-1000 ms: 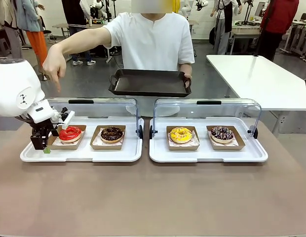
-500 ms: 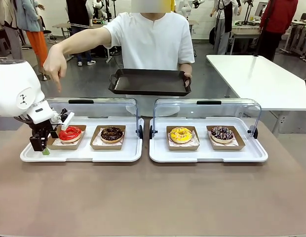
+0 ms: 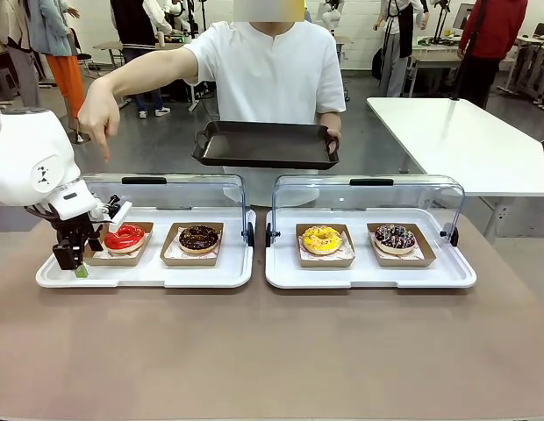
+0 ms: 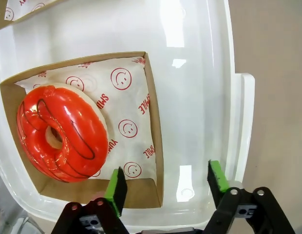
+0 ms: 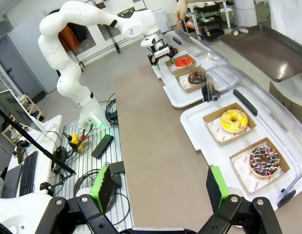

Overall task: Provide the desired donut to the person.
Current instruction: Pick up and lift the Paper togo box containing the Donut pointed at by the person.

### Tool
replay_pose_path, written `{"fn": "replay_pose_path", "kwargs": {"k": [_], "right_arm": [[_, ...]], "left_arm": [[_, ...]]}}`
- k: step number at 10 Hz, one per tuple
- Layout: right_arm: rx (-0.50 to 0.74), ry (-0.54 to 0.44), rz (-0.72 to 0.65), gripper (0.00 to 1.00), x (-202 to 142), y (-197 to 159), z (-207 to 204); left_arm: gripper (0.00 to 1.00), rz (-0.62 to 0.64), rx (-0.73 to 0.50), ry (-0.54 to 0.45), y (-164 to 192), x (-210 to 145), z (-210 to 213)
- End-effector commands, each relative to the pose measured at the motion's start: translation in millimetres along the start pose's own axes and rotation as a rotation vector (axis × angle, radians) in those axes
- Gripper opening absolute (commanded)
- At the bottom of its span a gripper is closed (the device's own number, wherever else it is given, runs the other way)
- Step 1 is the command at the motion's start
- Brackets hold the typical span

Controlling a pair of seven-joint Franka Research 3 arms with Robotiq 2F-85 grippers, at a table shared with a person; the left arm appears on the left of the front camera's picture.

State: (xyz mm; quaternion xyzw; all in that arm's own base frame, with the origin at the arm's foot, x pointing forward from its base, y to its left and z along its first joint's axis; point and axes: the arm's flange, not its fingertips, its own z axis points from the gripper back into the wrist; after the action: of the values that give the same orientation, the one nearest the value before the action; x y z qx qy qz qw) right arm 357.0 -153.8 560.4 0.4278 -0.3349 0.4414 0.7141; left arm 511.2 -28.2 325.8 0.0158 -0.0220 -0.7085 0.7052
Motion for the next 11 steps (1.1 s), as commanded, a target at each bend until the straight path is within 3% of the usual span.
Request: {"fn": "replay_pose_path", "kwargs": {"k": [1,2,4,5,6,11], "right_arm": [[0.007,-0.013,0.007,1.0,0.0,-0.5,-0.8],[0.007,-0.013,0.007,1.0,0.0,-0.5,-0.8],[0.007,-0.013,0.007,1.0,0.0,-0.5,-0.8],[0.007,-0.013,0.007,1.0,0.0,-0.5,-0.8],[0.007,-0.013,0.007,1.0,0.0,-0.5,-0.8],[0.007,-0.013,0.007,1.0,0.0,-0.5,-0.8]], "left_arm": [[0.36,0.0,0.001,-0.012,4.9,-1.0,0.4],[0.0,-0.002,-0.001,-0.012,5.4,-0.9,-0.2],[0.0,-0.004,0.003,-0.012,4.9,-1.1,0.7],[0.09,-0.002,0.01,-0.01,5.1,-1.5,1.7],[0.0,-0.001,0.006,-0.01,5.8,-1.5,1.8],[0.0,-0.049,-0.001,0.007,-3.1,2.6,8.3]]}}
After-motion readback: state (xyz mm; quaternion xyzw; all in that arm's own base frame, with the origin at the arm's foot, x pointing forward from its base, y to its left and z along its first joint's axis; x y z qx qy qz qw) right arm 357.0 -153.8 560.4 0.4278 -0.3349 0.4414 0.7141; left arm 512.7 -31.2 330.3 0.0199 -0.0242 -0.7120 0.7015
